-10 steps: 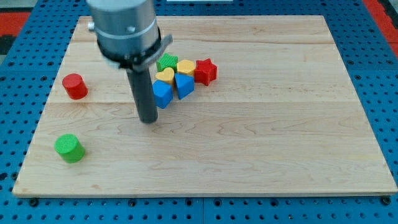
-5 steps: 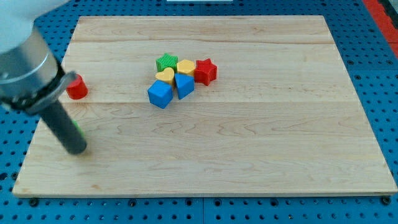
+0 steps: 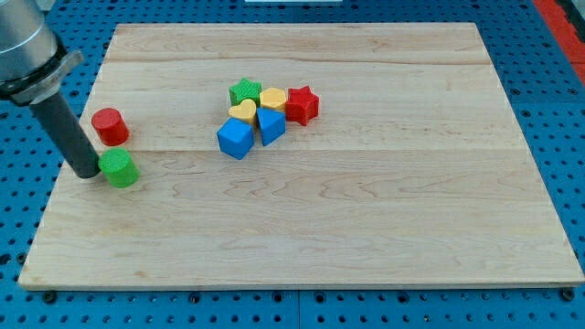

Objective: Move the green circle left to the blue cube

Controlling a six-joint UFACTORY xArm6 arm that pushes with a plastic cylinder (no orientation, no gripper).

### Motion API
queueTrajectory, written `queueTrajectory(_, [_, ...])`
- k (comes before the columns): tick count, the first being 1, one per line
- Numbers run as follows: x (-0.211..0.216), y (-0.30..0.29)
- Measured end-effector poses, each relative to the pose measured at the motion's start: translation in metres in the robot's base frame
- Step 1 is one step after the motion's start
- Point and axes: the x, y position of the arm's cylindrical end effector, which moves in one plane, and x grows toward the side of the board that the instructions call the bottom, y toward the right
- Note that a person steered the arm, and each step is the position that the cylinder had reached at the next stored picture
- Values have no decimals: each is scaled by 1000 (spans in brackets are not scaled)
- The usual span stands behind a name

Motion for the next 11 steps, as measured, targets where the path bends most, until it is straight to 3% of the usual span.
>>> queueTrajectory(3, [8,52])
queueTrajectory(6, [37,62])
queueTrajectory(8, [-20,115])
queueTrajectory(9, [-1,91])
queueTrajectory(10, [-57,36])
queueTrajectory(11, [-79,-19])
